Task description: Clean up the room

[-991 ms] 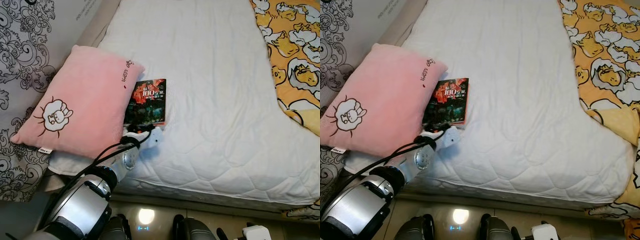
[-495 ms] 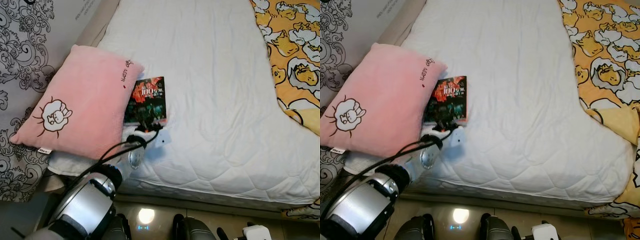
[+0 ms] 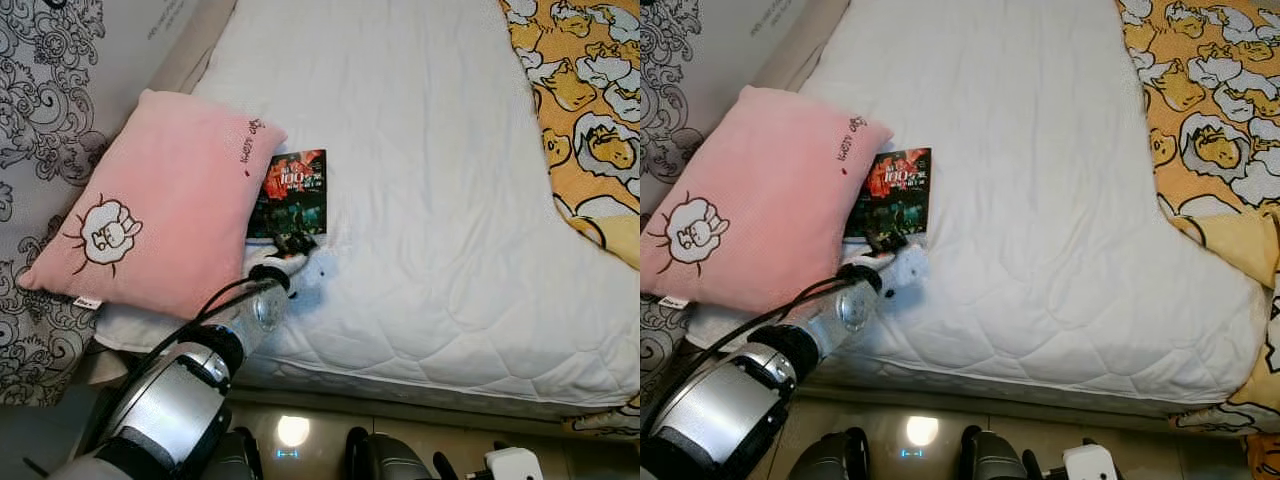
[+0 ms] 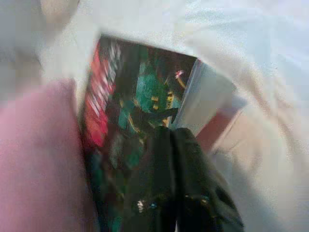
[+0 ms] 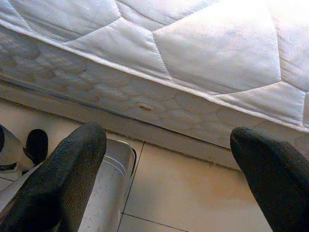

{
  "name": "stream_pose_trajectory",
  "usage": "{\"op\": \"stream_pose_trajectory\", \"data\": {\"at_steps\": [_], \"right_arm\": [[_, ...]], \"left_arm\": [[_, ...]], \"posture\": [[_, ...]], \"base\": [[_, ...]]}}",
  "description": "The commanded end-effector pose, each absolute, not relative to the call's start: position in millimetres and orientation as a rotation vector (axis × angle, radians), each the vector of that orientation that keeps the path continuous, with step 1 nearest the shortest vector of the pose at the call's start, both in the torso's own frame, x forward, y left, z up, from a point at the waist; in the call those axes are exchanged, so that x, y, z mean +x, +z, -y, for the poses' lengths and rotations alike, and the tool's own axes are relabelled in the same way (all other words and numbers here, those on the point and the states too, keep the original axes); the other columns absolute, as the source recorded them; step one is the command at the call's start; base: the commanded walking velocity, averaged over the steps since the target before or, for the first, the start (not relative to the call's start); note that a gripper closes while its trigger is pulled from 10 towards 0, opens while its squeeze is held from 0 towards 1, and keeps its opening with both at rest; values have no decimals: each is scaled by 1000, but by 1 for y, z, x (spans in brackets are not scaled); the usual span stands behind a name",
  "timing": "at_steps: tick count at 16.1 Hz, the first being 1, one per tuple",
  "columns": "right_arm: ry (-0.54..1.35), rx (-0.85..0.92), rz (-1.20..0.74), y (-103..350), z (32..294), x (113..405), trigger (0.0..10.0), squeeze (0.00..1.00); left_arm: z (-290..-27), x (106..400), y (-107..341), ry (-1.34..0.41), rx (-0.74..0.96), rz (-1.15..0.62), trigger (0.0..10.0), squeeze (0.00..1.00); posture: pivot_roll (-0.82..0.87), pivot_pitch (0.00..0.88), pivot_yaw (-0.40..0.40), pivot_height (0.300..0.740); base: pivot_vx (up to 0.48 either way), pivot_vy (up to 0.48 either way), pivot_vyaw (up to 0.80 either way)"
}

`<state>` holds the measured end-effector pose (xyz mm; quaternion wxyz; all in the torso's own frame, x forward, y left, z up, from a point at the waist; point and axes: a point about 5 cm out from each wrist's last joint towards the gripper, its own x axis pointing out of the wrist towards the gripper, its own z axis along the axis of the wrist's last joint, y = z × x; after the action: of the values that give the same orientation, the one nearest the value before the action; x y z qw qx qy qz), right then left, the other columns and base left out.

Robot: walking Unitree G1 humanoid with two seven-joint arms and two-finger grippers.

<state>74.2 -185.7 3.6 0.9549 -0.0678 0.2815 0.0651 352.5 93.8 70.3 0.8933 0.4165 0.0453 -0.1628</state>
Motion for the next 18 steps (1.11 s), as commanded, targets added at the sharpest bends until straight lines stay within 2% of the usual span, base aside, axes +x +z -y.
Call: {"op": "stream_pose_trajectory", "data": {"at_steps": [1, 2, 3, 6, 8, 9, 10, 11, 12, 15, 16, 18], "right_arm": [[114, -151, -615, -1, 191, 68, 10000, 0], [112, -153, -615, -2, 192, 69, 10000, 0], [110, -152, -615, -2, 192, 69, 10000, 0], [112, -152, -618, -4, 192, 69, 10000, 0], [121, -153, -618, -5, 191, 71, 10000, 0], [126, -155, -617, -5, 192, 72, 10000, 0], [129, -156, -616, -5, 192, 73, 10000, 0], [133, -158, -616, -6, 192, 73, 10000, 0], [135, -159, -616, -6, 193, 73, 10000, 0], [138, -164, -617, -6, 194, 73, 10000, 0], [137, -165, -616, -6, 195, 72, 10000, 0], [132, -162, -611, -5, 195, 72, 10000, 0]], "left_arm": [[-96, 352, 68, -299, 514, -207, 0, 0], [-100, 354, 69, -255, 196, -257, 0, 0], [-105, 353, 67, -237, 126, -264, 0, 0], [-108, 346, 61, -286, 198, -234, 0, 0], [-101, 341, 63, -396, 483, -125, 0, 0], [-100, 342, 68, -407, 596, -61, 10000, 0], [-101, 343, 71, -393, 583, -50, 10000, 1000], [-105, 346, 76, -343, 679, -3, 10000, 1000], [-103, 348, 80, -346, 871, 77, 10000, 1000], [-98, 345, 74, -410, 1118, 134, 10000, 1000], [-101, 345, 69, -420, 1143, 93, 10000, 1000], [-110, 348, 69, -356, 1069, 23, 10000, 1000]], "posture": [[-153, 205, -54, 732], [-153, 202, -52, 732], [-150, 201, -51, 732], [-136, 199, -54, 732], [-129, 197, -58, 732], [-125, 194, -62, 732], [-123, 192, -63, 732], [-123, 191, -63, 732], [-125, 188, -66, 732], [-132, 184, -68, 732], [-137, 180, -67, 732], [-143, 168, -64, 732]], "base": [[0, 0, 0], [0, 0, 0], [0, 0, 0], [0, 0, 0], [0, 0, 0], [0, 0, 0], [0, 0, 0], [0, 0, 0], [0, 0, 0], [0, 0, 0], [0, 0, 0], [0, 0, 0]]}}
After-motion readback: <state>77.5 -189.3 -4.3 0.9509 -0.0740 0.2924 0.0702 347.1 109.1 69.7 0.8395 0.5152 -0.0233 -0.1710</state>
